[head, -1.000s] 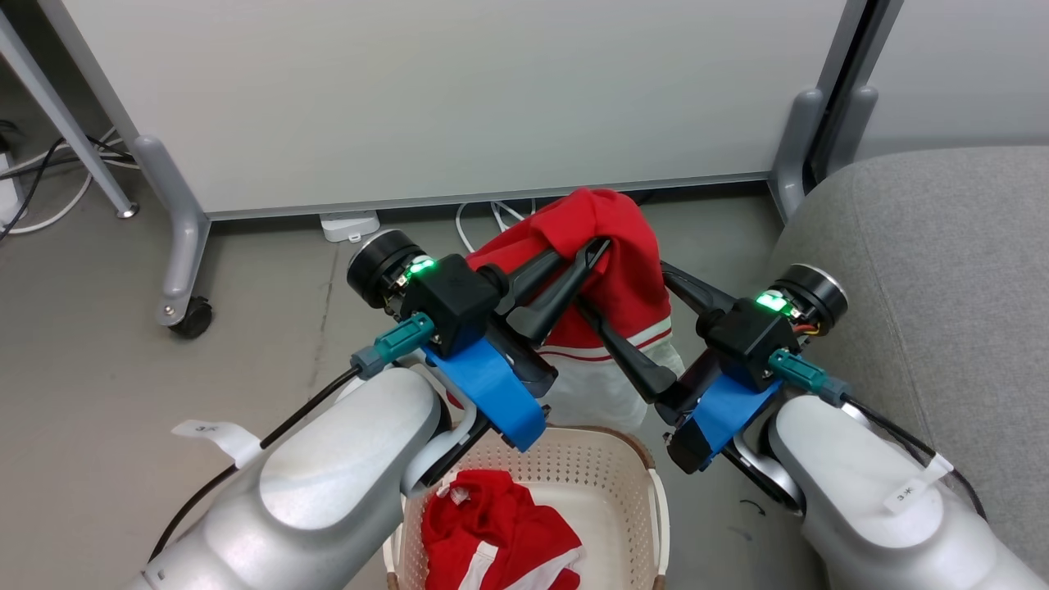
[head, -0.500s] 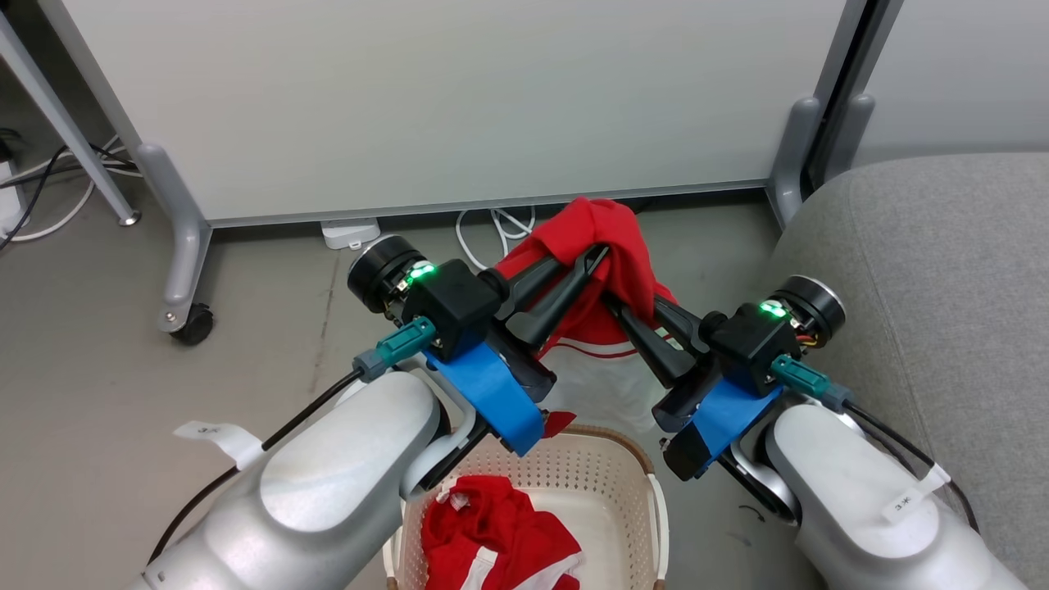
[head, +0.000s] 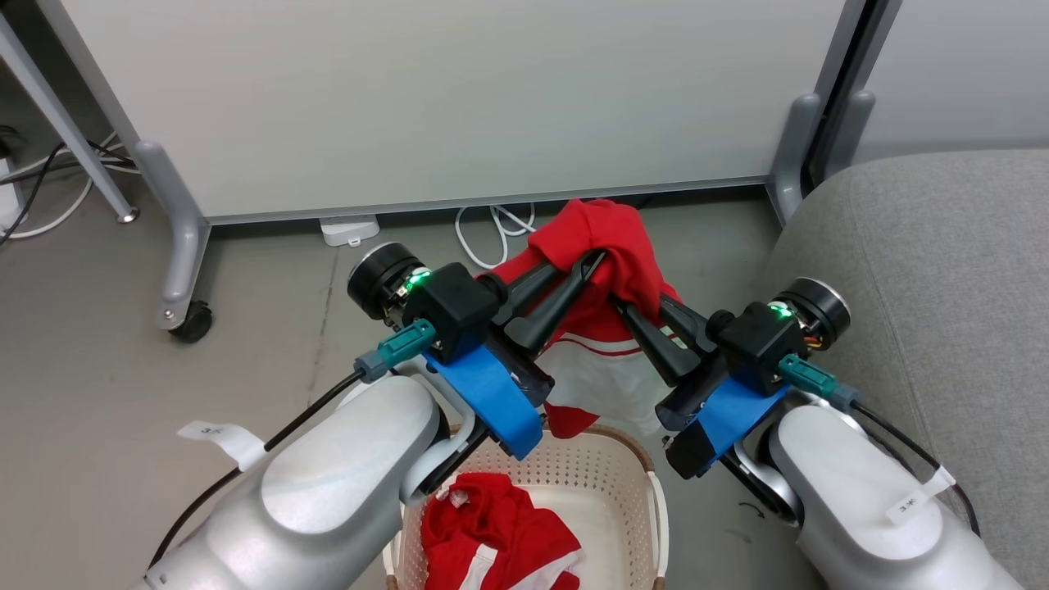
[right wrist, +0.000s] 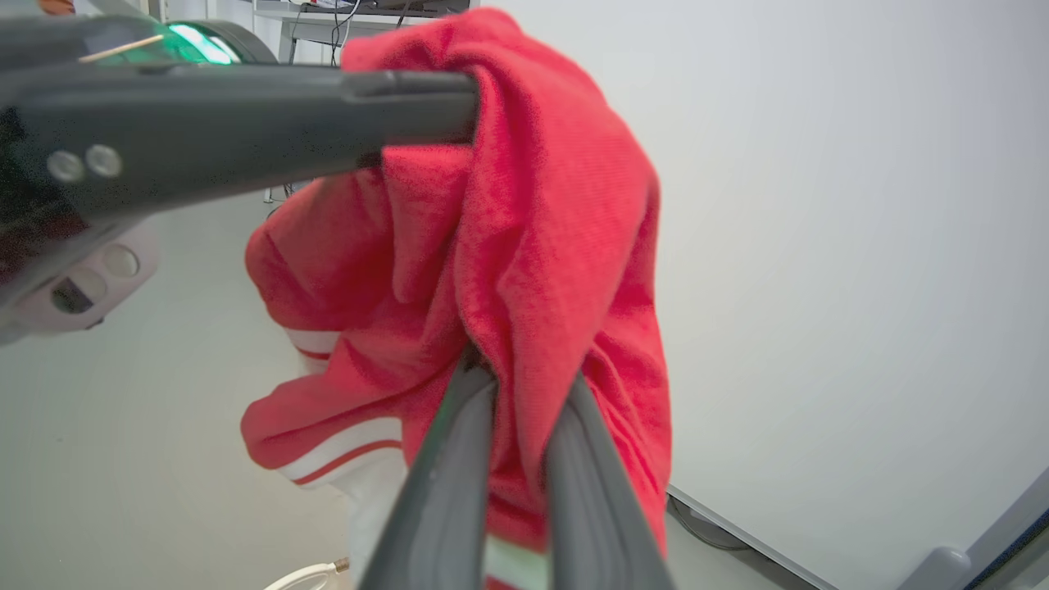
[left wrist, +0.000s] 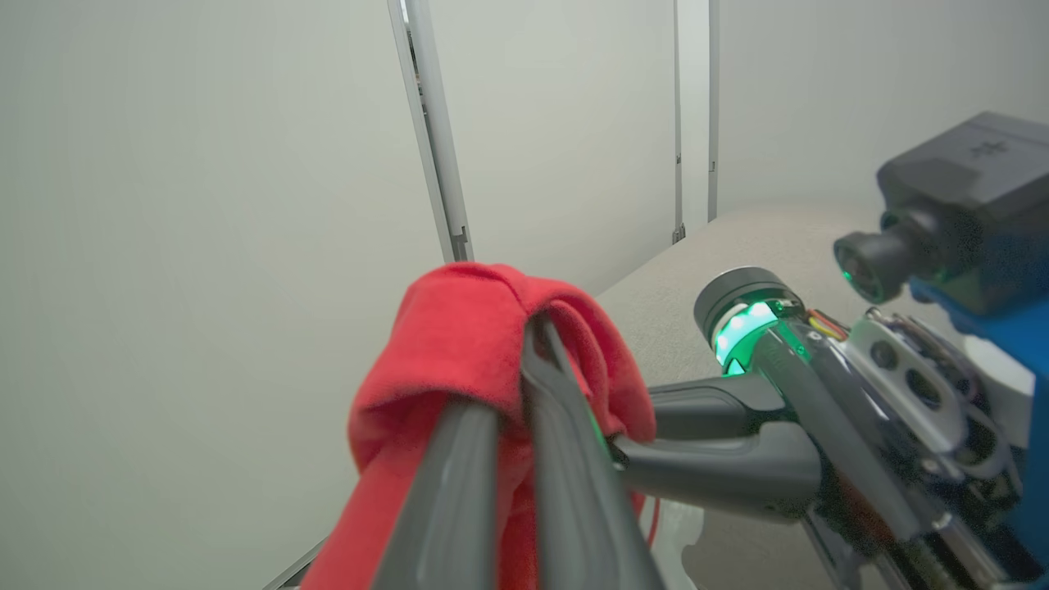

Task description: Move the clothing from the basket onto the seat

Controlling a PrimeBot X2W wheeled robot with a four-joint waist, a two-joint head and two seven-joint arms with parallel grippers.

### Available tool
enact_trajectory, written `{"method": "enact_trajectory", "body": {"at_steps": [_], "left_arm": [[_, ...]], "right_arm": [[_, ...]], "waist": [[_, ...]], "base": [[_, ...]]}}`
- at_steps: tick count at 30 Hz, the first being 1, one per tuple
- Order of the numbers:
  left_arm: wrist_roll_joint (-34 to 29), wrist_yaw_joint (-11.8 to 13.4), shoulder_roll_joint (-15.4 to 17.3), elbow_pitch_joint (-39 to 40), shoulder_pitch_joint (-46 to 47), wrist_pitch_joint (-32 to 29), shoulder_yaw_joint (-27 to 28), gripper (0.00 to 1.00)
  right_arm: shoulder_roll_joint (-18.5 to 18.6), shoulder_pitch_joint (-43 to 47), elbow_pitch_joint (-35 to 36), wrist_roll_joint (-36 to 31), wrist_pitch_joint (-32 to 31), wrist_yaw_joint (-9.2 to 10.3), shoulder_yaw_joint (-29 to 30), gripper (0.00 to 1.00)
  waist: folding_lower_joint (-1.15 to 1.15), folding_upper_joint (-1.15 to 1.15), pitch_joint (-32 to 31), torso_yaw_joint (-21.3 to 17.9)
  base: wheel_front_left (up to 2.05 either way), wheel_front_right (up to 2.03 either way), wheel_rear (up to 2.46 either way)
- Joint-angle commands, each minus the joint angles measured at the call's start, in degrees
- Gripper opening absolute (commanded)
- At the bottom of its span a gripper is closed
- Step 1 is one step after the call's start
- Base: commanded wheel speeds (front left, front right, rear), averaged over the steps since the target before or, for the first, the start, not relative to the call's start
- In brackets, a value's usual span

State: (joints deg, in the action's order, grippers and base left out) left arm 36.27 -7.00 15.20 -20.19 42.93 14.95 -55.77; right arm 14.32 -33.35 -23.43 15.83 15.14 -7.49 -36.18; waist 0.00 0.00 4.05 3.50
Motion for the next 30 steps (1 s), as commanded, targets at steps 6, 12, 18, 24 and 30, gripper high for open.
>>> {"method": "enact_trajectory", "body": {"at_steps": [6, 12, 18, 24, 30], "left_arm": [[0.5, 0.6, -0.1, -0.5, -0.9, -0.1, -0.2, 1.0], [0.6, 0.9, 0.4, -0.5, -1.5, 0.0, 0.0, 1.0], [0.0, 1.6, 1.1, 0.0, -1.6, 0.1, 0.5, 1.0], [-0.6, 2.2, 1.6, 0.7, -2.0, 0.2, 0.7, 1.0], [-1.5, 2.8, 2.0, 1.6, -2.8, 0.2, 1.1, 1.0]], "right_arm": [[-0.6, 1.5, 0.8, -0.4, 0.0, -0.02, 3.2, 0.0], [-1.0, 2.7, 1.7, -1.5, 0.0, -0.01, 7.9, 0.0], [-1.2, 3.9, 2.8, -2.7, 0.0, -0.02, 12.5, 0.0], [-1.8, 5.7, 4.1, -4.3, 0.0, -0.01, 16.8, 0.0], [-2.5, 7.5, 5.8, -5.2, 0.0, -0.02, 20.8, 0.0]], "waist": [[0.0, 0.0, 0.4, 0.1], [0.0, 0.0, 1.4, 0.1], [0.0, 0.0, 3.0, -1.2], [0.0, 0.0, 4.6, -4.6], [0.0, 0.0, 6.4, -9.3]], "base": [[0.0, 0.0, 0.0], [0.0, 0.0, 0.0], [0.0, 0.0, 0.0], [0.0, 0.0, 0.0], [0.0, 0.0, 0.0]]}}
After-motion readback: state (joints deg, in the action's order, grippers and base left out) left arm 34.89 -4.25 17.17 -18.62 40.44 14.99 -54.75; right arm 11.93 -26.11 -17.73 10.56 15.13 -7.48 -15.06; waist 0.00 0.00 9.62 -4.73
